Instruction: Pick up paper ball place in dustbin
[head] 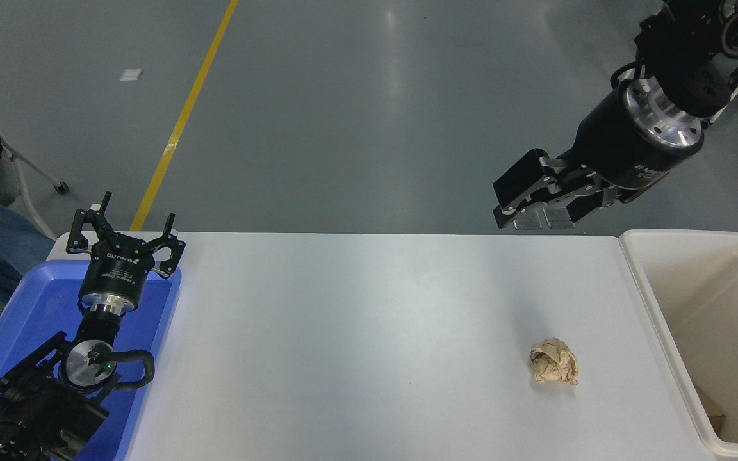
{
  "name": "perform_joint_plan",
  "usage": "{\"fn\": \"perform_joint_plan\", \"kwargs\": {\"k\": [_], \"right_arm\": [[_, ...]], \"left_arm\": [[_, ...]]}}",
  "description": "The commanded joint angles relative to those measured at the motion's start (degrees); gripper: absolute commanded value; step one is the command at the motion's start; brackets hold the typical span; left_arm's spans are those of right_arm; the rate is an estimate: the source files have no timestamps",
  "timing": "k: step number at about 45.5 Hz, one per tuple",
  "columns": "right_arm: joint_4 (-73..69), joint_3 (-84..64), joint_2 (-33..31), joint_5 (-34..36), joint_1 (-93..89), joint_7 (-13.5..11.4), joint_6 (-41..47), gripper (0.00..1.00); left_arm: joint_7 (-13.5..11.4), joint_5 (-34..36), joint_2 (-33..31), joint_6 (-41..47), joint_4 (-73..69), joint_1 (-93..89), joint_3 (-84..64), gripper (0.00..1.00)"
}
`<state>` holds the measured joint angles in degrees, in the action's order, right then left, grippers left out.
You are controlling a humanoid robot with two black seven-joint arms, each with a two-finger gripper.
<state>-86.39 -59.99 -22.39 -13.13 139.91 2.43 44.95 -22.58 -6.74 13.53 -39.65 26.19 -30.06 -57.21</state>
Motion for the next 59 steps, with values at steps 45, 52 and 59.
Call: {"fn": "perform_joint_plan", "kwargs": {"k": [45,52,59], "right_arm": [[17.4,11.8,-3.9,-19.5,-43.9,-0.9,-3.3,1.0],[22.7,18.1,-3.4,-23.4,-53.8,-0.9,-5.1,1.0],[28.7,20.0,-1.4,-25.1,-61.8,-0.8,-7.9,1.0]], "left_arm": [[-0.1,0.0,0.0,0.1,0.0,0.0,0.0,1.0],[0.0,0.0,0.0,0.1,0.0,0.0,0.0,1.0],[0.0,0.0,0.0,0.1,0.0,0.0,0.0,1.0]]}}
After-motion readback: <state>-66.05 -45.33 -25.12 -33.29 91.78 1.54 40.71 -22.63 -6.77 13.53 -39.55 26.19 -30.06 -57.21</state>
